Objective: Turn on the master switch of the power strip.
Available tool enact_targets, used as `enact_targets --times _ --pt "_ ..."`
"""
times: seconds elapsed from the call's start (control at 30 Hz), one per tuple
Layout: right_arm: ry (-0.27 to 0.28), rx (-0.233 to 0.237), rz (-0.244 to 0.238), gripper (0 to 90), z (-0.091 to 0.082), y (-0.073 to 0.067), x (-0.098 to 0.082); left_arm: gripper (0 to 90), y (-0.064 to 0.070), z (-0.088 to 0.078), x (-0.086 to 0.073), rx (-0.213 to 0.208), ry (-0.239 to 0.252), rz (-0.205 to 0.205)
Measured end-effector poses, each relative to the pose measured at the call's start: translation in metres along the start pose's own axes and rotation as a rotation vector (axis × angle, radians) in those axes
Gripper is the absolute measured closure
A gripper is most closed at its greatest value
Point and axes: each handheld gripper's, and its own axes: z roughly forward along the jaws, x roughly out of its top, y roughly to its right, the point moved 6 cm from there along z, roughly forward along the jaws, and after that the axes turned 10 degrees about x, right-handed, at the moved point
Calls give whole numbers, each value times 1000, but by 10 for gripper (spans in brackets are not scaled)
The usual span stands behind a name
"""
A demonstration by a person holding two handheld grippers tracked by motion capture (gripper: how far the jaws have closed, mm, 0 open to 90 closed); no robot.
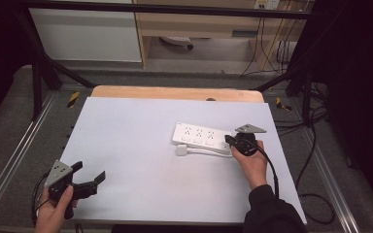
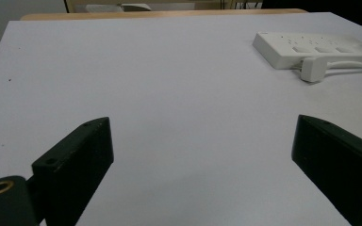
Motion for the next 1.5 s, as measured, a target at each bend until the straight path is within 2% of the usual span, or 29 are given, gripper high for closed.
enact_targets --times 0.07,0.37,0.67,1.5 --pt "-9 -5 9 900 1 1 -4 60 0 0 0 0 0 0" --pt "-28 -12 -13 900 4 1 -6 61 0 0 0 -1 1 2" --pt "-38 -19 -12 900 6 2 -8 61 0 0 0 -2 1 4" --pt "-42 -17 -18 900 9 0 -9 61 0 0 0 -1 -2 6"
